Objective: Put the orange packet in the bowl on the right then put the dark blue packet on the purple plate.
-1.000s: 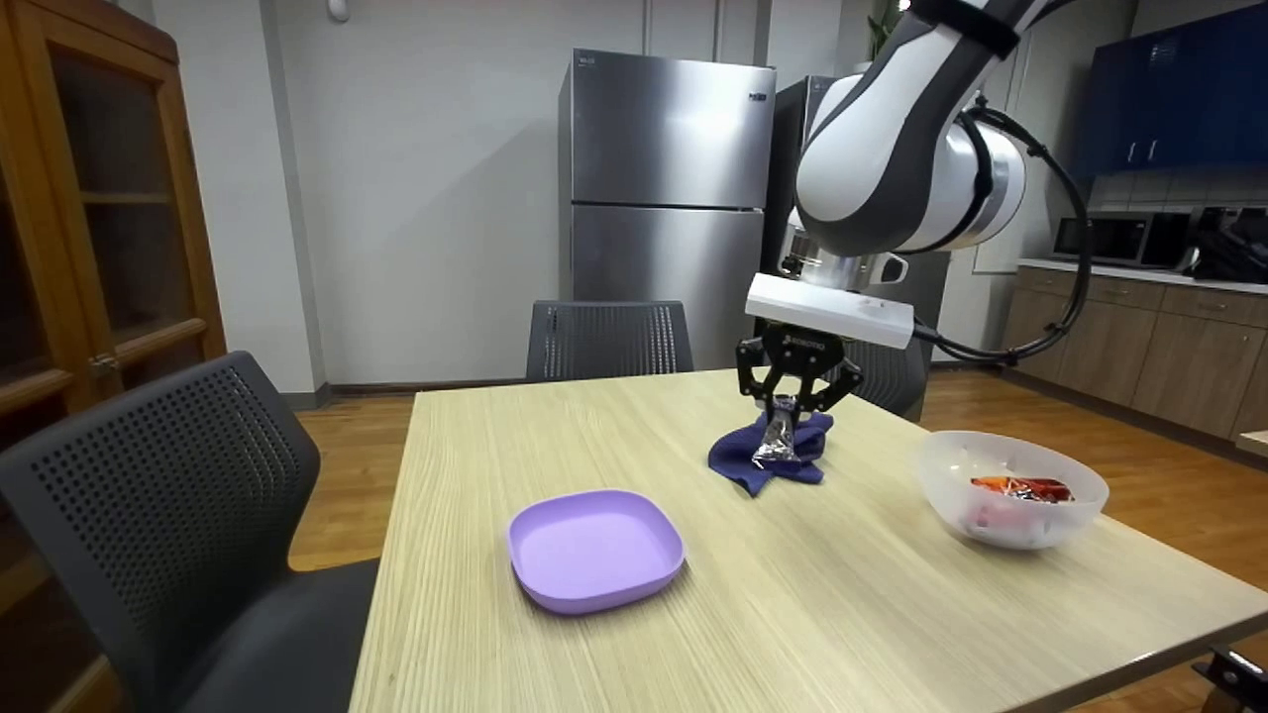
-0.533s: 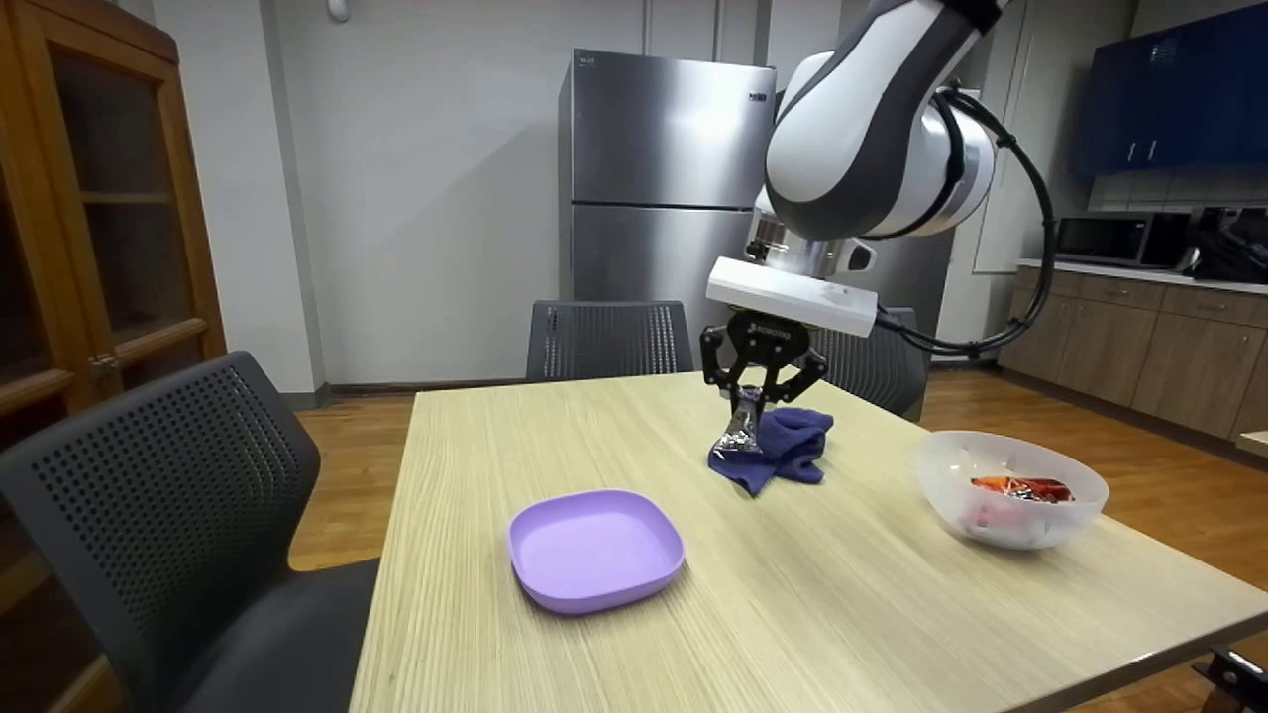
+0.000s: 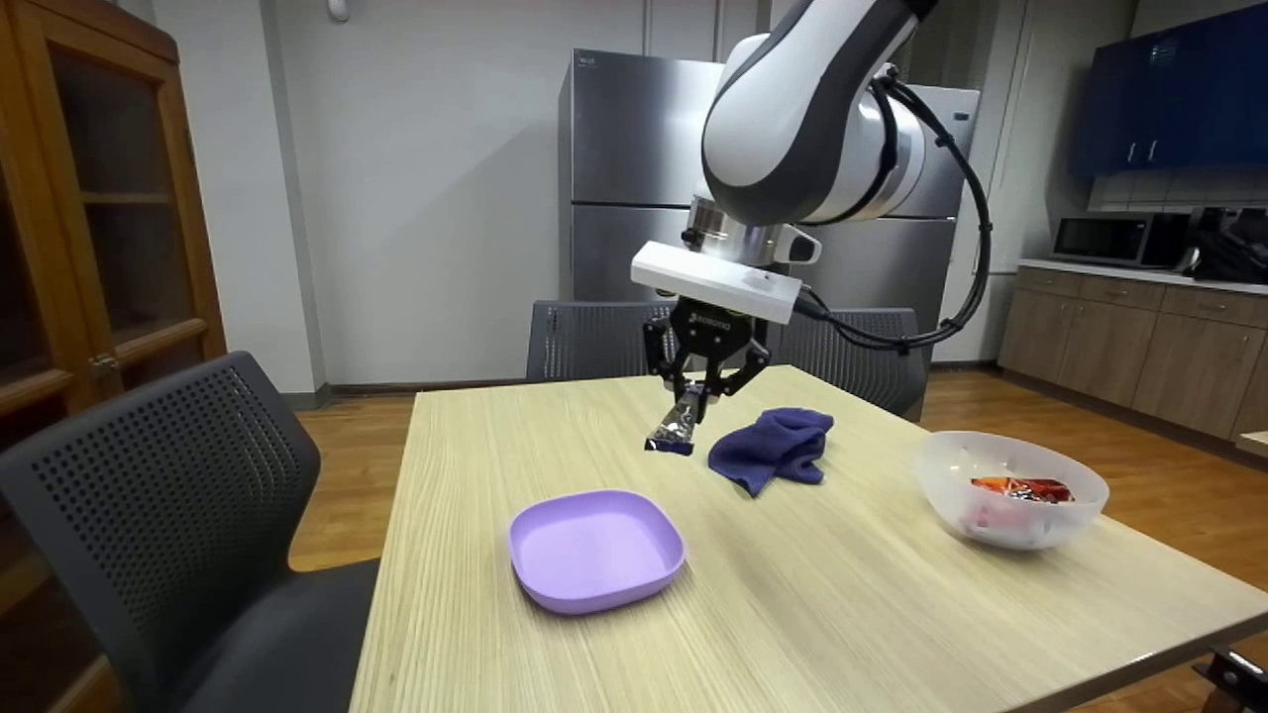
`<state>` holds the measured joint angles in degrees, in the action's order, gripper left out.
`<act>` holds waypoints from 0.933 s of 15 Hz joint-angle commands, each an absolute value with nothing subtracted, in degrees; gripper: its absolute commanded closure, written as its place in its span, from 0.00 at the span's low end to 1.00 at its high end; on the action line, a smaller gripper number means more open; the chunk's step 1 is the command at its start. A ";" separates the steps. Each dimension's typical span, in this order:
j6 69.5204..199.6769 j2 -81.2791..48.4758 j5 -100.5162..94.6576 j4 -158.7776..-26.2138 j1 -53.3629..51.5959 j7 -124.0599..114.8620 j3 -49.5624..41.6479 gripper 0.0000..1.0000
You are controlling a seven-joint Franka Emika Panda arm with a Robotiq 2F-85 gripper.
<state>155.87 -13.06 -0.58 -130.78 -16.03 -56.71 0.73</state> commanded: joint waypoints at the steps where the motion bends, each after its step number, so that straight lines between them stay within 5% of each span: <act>1: 152.52 -16.87 -1.51 -124.66 -17.25 -60.46 1.72 0.94; 14: 145.03 -30.41 -1.27 -109.62 -21.59 -64.90 0.78 0.94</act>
